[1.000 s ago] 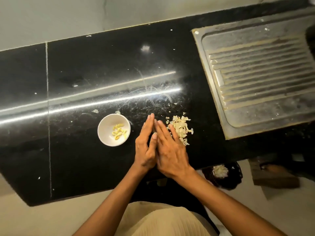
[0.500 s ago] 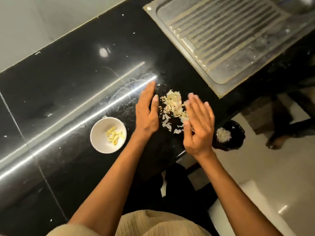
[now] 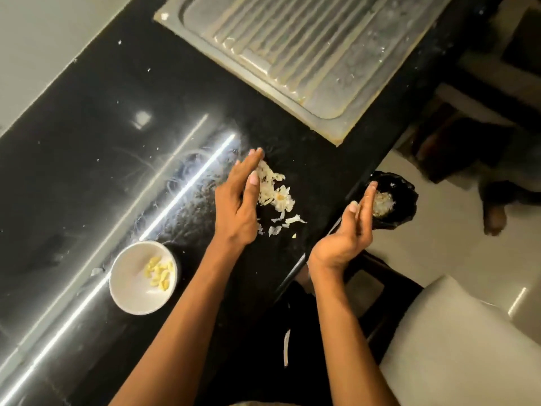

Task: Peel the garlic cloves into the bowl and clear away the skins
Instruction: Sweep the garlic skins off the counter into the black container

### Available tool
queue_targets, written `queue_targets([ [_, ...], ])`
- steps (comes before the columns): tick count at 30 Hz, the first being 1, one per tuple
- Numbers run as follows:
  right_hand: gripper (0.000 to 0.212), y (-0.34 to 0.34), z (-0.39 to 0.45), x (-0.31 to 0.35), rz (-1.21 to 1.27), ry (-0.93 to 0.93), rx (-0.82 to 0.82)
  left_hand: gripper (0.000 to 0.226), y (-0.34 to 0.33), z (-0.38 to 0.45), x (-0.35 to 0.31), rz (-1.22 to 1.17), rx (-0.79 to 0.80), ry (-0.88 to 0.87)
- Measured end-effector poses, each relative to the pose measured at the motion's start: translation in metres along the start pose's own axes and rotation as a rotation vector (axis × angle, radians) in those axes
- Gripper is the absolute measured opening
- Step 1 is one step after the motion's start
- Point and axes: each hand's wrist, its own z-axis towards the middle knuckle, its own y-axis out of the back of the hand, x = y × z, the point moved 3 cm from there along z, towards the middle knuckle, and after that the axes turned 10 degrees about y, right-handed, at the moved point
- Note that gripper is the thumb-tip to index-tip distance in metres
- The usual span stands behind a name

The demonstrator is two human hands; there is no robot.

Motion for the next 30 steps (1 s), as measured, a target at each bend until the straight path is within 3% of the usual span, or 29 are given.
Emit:
queue_targets([
  [5, 0.052, 0.000, -0.007, -0.002, 0.055, 0.040, 0.096, 0.042, -0.016, -0.013, -0.002, -0.045, 0.116, -0.062],
  [8, 0.050, 0.006, -0.011, -0.003, 0.058, 0.064, 0.072, 0.042, -0.017, -0.020, -0.006, -0.146, 0.167, -0.069],
  [12, 0.050, 0.007, -0.016, -0.003, 0.118, 0.066, 0.046, 0.046, 0.003, -0.003, 0.002, -0.187, 0.075, -0.097],
  [15, 0.051, 0.010, -0.021, -0.004, 0.164, 0.067, 0.033, 0.054, 0.013, 0.020, 0.011, -0.135, 0.041, -0.008],
  [21, 0.052, 0.011, -0.025, -0.003, 0.265, 0.031, -0.004, 0.050, -0.017, 0.009, -0.003, 0.073, 0.251, -0.126],
  [27, 0.049, 0.016, -0.034, -0.004, 0.259, 0.062, -0.014, 0.046, -0.040, -0.036, -0.013, -0.001, 0.431, -0.197],
  [30, 0.050, 0.016, -0.039, -0.002, 0.291, 0.057, -0.018, 0.046, -0.030, -0.035, -0.014, -0.093, 0.426, -0.173],
])
